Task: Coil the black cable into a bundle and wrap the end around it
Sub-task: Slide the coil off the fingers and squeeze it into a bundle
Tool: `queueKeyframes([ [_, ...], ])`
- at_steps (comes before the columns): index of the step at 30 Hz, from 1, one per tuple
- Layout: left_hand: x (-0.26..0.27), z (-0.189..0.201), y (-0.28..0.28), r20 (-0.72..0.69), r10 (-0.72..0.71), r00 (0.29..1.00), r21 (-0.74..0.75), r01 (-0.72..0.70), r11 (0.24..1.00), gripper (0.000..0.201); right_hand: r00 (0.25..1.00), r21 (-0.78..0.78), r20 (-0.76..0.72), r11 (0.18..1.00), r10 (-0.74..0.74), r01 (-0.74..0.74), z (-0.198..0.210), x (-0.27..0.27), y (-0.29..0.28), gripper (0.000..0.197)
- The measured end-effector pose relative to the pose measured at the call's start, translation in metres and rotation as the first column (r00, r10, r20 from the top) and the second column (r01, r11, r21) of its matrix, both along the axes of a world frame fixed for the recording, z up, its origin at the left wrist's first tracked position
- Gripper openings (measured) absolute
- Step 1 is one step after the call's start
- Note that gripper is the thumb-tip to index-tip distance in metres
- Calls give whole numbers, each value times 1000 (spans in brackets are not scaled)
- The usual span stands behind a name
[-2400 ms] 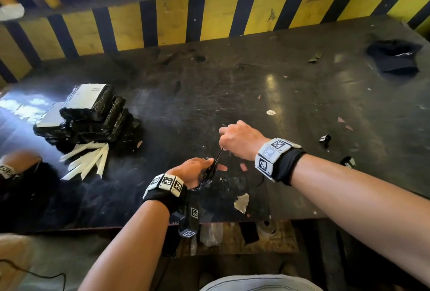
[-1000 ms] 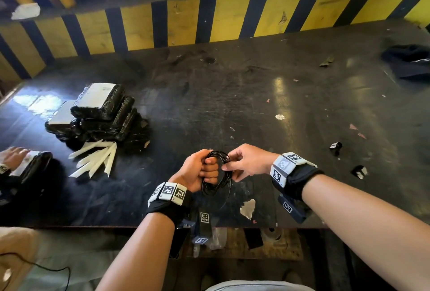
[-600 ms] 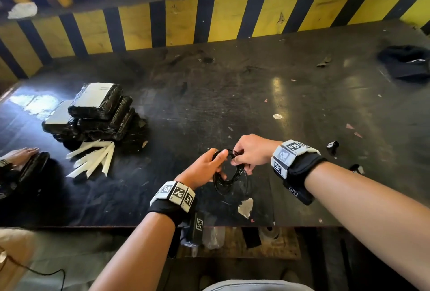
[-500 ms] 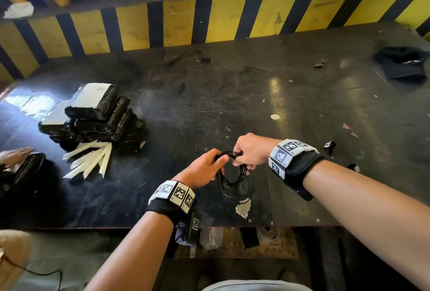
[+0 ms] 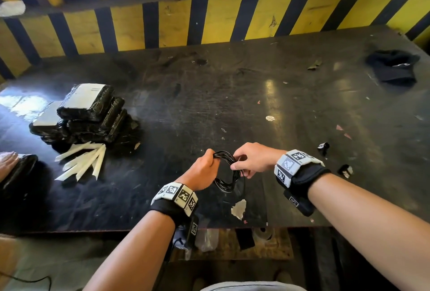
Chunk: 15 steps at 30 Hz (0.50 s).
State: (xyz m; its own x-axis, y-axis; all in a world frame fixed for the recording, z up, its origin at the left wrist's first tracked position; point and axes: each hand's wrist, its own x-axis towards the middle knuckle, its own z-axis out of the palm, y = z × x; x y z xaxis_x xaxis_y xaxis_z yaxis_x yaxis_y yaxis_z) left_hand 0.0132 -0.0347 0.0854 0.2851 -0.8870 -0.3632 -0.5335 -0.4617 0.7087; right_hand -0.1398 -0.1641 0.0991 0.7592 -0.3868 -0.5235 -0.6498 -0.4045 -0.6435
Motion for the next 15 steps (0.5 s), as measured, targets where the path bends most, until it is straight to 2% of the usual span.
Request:
queueKeyframes([
  [3, -1, -3, 1, -3, 33, 999, 16, -33, 999, 21, 997, 37, 53, 998, -57, 55, -2, -3, 4, 22],
  [7, 2, 0, 1, -48, -11, 999, 67, 15, 998, 36, 999, -140, 33, 990, -3, 8, 2, -3, 9, 17],
  [9, 4, 2, 0, -15, -64, 998, 88, 65, 994, 46, 999, -200, -8, 979, 48, -49, 7, -2, 9, 17],
  [12, 4, 5, -3, 2, -123, 992, 100, 122, 988, 35, 992, -254, -63, 959, 110, -123, 15, 3, 10, 17],
  [15, 3, 5, -6, 17, -180, 983, 81, 178, 981, 34, 993, -258, -45, 959, 105, -114, 20, 6, 6, 16],
])
